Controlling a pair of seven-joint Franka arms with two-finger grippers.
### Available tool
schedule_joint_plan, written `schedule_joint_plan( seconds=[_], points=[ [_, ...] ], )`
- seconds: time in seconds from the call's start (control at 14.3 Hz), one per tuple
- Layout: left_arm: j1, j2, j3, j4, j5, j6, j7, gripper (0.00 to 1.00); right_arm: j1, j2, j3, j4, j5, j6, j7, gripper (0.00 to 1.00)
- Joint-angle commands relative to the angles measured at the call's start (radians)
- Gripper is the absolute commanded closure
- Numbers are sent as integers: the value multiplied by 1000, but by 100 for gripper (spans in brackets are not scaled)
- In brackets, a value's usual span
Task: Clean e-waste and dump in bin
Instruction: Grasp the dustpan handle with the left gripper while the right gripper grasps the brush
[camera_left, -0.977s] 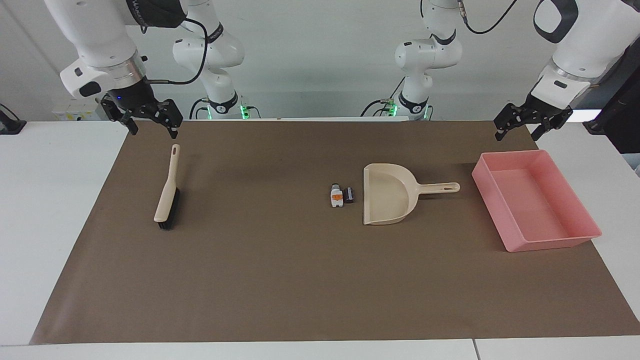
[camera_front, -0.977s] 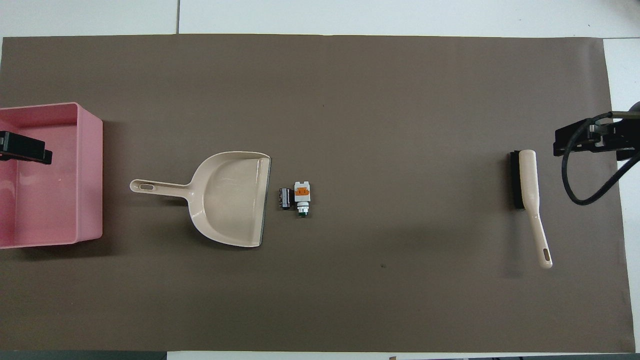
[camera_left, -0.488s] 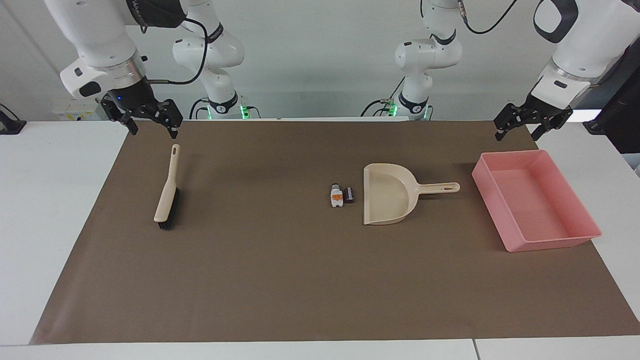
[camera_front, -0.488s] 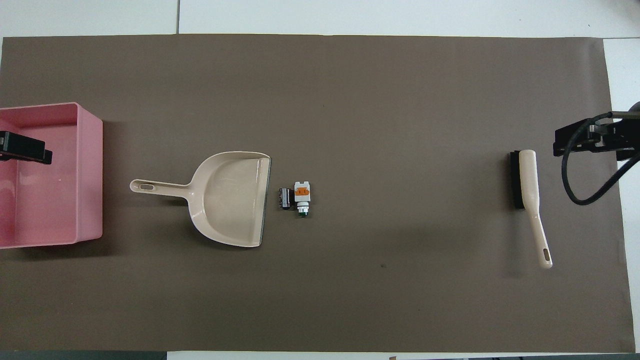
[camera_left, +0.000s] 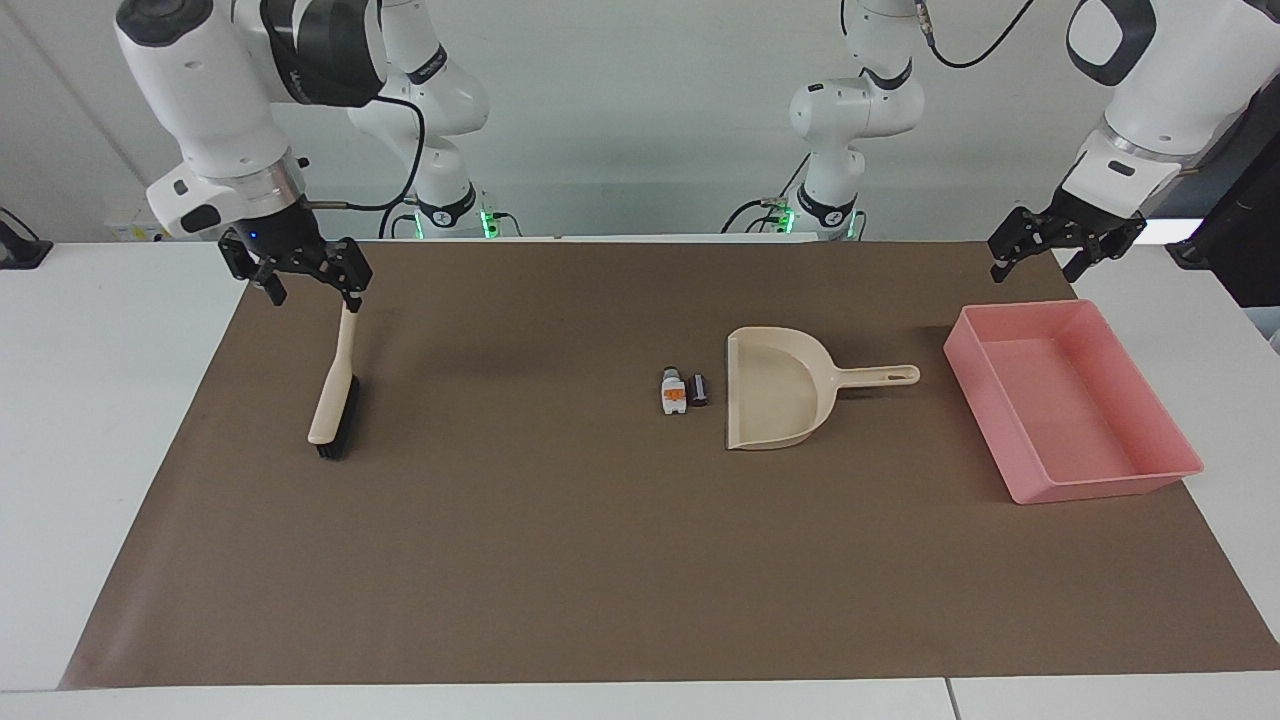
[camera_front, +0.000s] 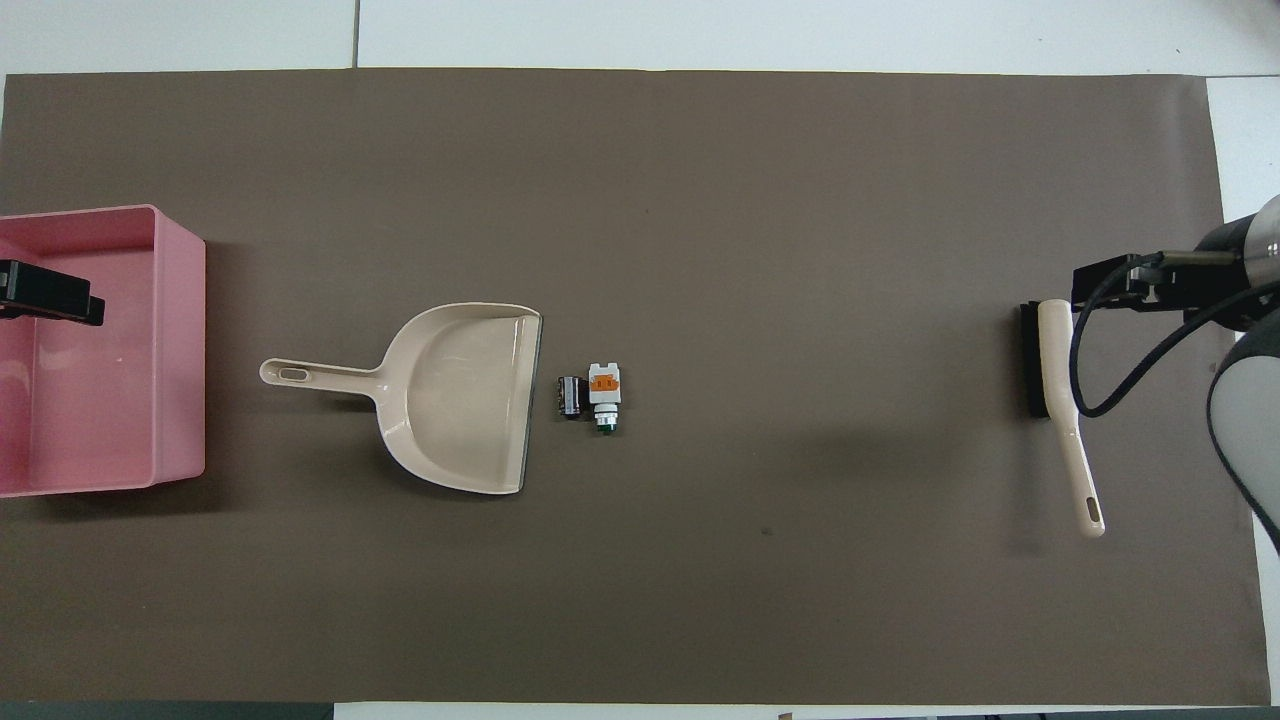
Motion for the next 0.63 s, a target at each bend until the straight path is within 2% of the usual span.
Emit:
schedule_joint_plan(
  seconds=[0.0,0.21,0.56],
  points=[
    [6,-16,-8,-28,-4,61,19,1,-63,-81,1,-220,5,93,-77,0],
    [-5,-16,-9,-32,-6,67,242,1,-143,-72,1,-346,5,186,-165,1],
    [-5,-31,-9,-86,-7,147,603,1,-198,-66,1,-515,31,316,-183,1]
  ],
)
